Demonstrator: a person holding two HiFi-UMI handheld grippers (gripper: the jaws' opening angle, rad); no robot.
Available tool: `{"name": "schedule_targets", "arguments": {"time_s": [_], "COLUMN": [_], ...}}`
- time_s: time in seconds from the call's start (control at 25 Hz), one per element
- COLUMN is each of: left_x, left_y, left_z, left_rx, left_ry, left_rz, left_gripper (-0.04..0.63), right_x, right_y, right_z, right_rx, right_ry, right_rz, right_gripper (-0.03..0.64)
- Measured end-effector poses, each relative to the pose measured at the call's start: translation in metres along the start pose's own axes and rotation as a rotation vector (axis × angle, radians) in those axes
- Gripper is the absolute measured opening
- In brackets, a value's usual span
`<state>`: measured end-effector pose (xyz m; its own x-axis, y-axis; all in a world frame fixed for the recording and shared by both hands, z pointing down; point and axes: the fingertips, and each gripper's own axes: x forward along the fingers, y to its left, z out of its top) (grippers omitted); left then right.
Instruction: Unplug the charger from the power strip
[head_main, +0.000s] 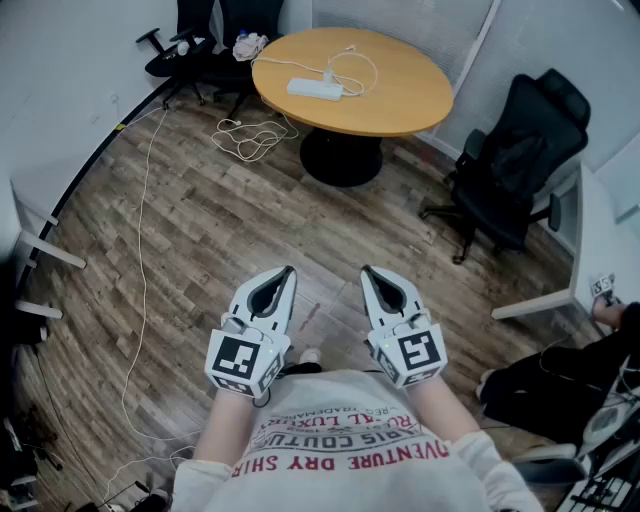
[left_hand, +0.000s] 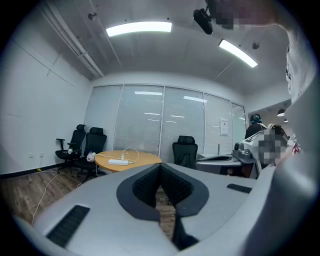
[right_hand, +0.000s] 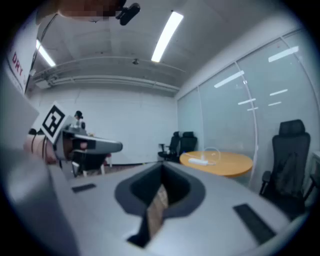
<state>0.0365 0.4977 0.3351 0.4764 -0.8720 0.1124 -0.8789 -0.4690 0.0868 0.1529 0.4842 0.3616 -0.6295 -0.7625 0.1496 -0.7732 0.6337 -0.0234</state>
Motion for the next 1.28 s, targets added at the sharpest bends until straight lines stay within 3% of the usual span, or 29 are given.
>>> {"name": "schedule_targets", "arguments": {"time_s": [0.76, 1.28], "left_x": [0.004, 0.036], "left_y": [0.063, 0.116], "left_z": [-0.010, -0.028], "left_rx": [-0.018, -0.058], "left_ry": [0.011, 0.074], "left_rz": [0.002, 0.076], "left_gripper": [0.034, 0.034], "right_x": [0.051, 0.118], "right_y": [0.017, -0.005], "right_z": [-0.008, -0.034], "right_rx": [0.005, 0.023], "right_ry": [0.044, 0.143], "right_rz": [-0.017, 0.010], "right_gripper": [0.028, 0.029]}}
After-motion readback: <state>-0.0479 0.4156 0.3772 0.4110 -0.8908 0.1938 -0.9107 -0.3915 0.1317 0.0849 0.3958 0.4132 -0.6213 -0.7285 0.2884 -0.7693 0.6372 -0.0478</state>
